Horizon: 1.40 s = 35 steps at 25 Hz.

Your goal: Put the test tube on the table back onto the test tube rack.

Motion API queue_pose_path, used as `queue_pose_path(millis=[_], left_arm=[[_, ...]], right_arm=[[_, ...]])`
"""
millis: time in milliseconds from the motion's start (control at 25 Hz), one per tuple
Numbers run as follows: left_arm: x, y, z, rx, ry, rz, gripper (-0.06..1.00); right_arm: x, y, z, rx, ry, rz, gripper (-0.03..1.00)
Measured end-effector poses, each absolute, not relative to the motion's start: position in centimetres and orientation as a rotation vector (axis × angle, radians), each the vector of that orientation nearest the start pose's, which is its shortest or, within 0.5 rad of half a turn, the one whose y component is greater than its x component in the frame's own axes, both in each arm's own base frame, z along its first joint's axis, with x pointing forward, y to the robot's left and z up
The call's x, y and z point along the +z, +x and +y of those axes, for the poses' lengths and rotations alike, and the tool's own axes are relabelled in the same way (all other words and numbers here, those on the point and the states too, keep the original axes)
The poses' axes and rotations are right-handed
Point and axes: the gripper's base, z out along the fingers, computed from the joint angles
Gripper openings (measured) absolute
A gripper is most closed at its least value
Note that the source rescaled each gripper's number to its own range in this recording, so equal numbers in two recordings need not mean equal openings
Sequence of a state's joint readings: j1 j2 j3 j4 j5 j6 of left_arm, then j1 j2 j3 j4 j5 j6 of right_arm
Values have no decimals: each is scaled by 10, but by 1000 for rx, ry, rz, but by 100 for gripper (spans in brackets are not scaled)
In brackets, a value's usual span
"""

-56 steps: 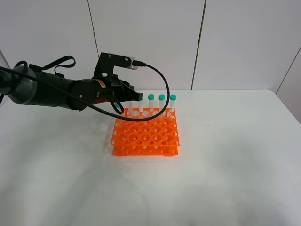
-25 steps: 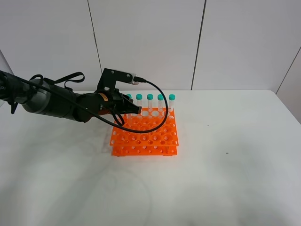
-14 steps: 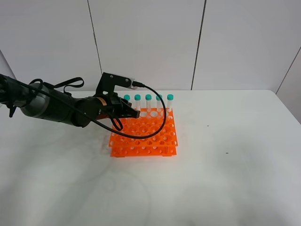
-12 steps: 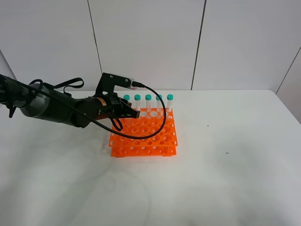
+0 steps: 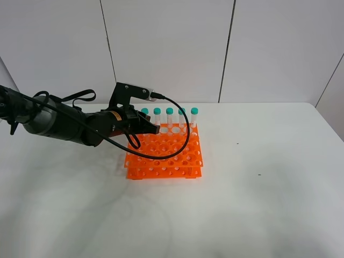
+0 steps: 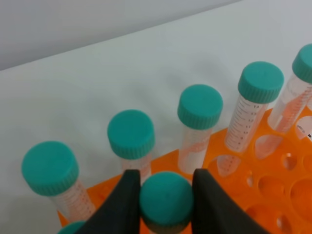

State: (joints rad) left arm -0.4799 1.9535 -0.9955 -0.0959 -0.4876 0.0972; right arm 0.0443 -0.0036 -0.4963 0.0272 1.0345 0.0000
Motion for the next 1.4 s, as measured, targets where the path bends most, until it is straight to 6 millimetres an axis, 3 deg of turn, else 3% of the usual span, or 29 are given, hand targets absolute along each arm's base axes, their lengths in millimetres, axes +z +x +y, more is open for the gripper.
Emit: queue_pose_path(millis=[80, 280, 520, 640, 840, 920, 1000, 1120, 1320, 1400], left_arm=[[159, 360, -183, -267, 446, 1914, 5], [159, 360, -183, -275, 433, 1916, 38], [170, 358, -182, -279, 432, 1910, 44], [193, 355, -180, -291, 417, 1854, 44], [249, 339, -173, -315, 397, 1768, 46], [270, 330, -168, -324, 395, 1754, 60], [289, 318, -163, -330, 402, 1765, 82], [307, 308, -160, -332, 437, 1862, 96], [330, 317, -150, -287, 487, 2095, 100], [326, 330, -142, -257, 483, 2204, 100]], right_arm=[[278, -4, 2, 61, -46, 2018, 100], [278, -4, 2, 61, -46, 2018, 100], [278, -4, 2, 61, -46, 2018, 100], [278, -4, 2, 61, -46, 2018, 100], [278, -4, 2, 61, -46, 2018, 100], [278, -4, 2, 61, -46, 2018, 100], [278, -4, 2, 61, -46, 2018, 100], [278, -4, 2, 61, -46, 2018, 100], [278, -4, 2, 61, -46, 2018, 100], [278, -4, 2, 61, -46, 2018, 100]])
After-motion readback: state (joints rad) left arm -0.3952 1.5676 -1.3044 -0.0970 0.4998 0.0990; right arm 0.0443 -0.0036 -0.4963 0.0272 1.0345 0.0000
